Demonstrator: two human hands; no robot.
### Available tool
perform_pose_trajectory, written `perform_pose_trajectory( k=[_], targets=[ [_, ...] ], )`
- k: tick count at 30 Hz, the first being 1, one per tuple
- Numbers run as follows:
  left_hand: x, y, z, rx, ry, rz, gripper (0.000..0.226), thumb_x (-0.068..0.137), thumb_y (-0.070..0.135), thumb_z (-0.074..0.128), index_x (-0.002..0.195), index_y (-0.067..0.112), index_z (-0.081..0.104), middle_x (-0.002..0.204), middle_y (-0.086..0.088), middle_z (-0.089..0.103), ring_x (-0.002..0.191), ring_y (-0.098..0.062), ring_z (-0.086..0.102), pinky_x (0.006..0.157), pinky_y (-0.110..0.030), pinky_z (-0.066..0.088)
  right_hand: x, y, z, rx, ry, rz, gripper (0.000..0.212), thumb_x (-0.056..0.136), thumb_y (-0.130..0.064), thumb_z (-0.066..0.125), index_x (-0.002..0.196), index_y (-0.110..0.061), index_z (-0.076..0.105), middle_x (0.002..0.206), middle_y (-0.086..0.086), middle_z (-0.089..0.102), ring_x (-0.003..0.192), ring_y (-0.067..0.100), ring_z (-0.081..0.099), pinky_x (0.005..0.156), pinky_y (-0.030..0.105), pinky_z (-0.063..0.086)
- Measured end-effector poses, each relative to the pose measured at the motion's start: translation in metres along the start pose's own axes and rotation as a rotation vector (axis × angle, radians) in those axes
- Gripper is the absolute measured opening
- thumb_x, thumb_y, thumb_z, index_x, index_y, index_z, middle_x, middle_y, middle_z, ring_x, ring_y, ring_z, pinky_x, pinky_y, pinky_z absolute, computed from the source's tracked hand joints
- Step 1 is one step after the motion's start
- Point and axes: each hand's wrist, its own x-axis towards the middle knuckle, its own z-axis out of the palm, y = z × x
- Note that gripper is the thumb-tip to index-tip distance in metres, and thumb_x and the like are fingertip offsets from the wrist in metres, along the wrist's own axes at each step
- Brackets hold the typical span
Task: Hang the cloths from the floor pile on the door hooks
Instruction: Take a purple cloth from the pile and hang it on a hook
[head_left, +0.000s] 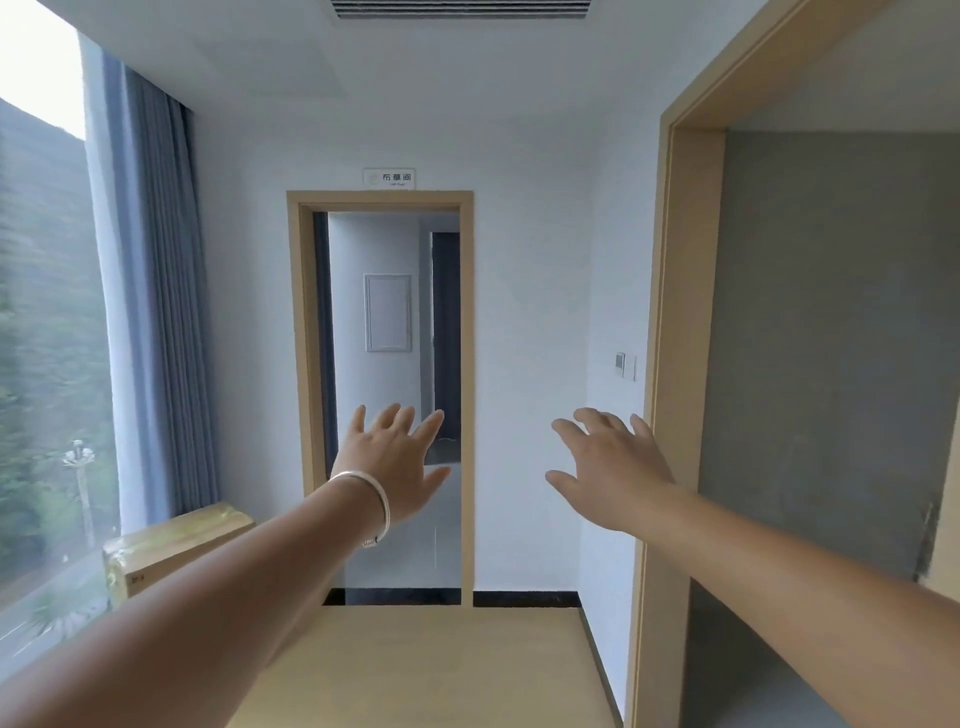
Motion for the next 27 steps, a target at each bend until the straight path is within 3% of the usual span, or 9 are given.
perform_pose_trajectory(
  k=[12,27],
  targets=[
    [0.126,0.002,0.125,-0.004,-0.055,0.022,0.072,0.091,0.066,0.027,0.151,0.031,0.006,0.154,-0.002,0.027,0.144,-0.025,0.017,0.116,-0.053,0.009,0.123,0.033,0.11,0.037,-0.049,-0.017,0.058,0.094,-0.054,0.039,0.144,-0.028,0.028,0.151,0.001,0.028,0.138,0.023,0.027,0.114,0.049,0.014],
    [0.35,0.052,0.239,0.021,-0.067,0.056,0.069,0.092,0.062,0.029,0.149,0.029,0.01,0.149,-0.002,0.032,0.14,-0.024,0.022,0.115,-0.052,0.011,0.309,0.155,0.241,0.062,-0.084,-0.001,0.06,0.095,-0.053,0.038,0.147,-0.028,0.024,0.152,-0.001,0.025,0.138,0.021,0.026,0.114,0.046,0.014]
  ],
)
